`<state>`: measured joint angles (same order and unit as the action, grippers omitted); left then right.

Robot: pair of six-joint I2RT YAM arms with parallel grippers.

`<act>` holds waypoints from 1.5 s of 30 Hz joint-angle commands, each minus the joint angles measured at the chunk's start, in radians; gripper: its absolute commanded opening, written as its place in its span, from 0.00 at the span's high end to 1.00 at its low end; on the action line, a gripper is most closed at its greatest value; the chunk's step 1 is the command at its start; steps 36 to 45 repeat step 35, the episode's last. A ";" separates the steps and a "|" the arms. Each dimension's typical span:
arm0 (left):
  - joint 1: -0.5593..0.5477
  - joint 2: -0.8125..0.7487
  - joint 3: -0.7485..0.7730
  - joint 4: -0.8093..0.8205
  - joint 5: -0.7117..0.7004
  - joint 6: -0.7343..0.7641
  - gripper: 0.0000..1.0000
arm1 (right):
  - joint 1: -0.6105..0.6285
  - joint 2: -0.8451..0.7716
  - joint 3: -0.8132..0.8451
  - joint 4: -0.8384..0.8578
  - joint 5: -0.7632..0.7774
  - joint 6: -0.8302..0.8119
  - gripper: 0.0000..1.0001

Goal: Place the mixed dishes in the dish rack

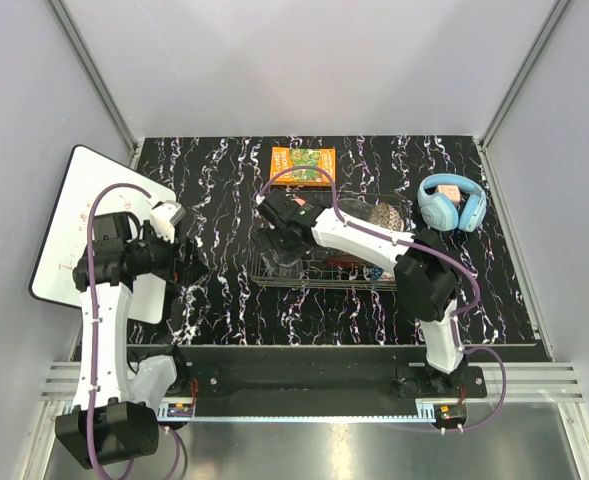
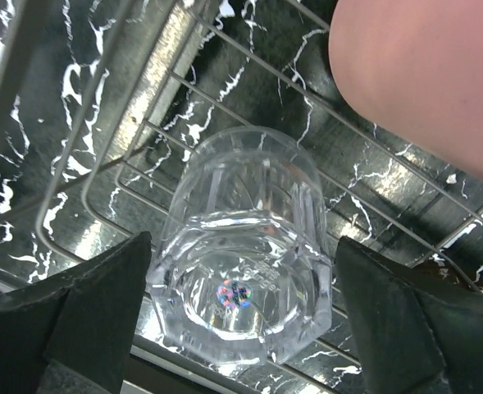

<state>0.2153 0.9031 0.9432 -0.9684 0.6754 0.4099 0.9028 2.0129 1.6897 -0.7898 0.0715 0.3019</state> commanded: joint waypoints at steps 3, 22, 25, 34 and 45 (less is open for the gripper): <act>0.002 -0.010 -0.001 0.043 -0.010 -0.006 0.01 | 0.016 -0.014 0.010 -0.031 0.051 -0.015 0.00; 0.001 -0.029 0.016 0.037 -0.074 -0.008 0.01 | 0.059 -0.538 -0.037 -0.082 0.219 0.002 0.00; 0.001 -0.029 0.019 0.031 -0.071 -0.008 0.01 | 0.059 -0.672 -0.174 -0.057 0.304 0.028 0.00; 0.001 -0.032 0.023 0.030 -0.086 -0.023 0.01 | 0.061 -0.896 -0.444 -0.026 0.392 0.094 0.00; 0.001 -0.038 0.023 0.033 -0.085 -0.022 0.01 | 0.059 -0.911 -0.462 -0.005 0.401 0.092 0.00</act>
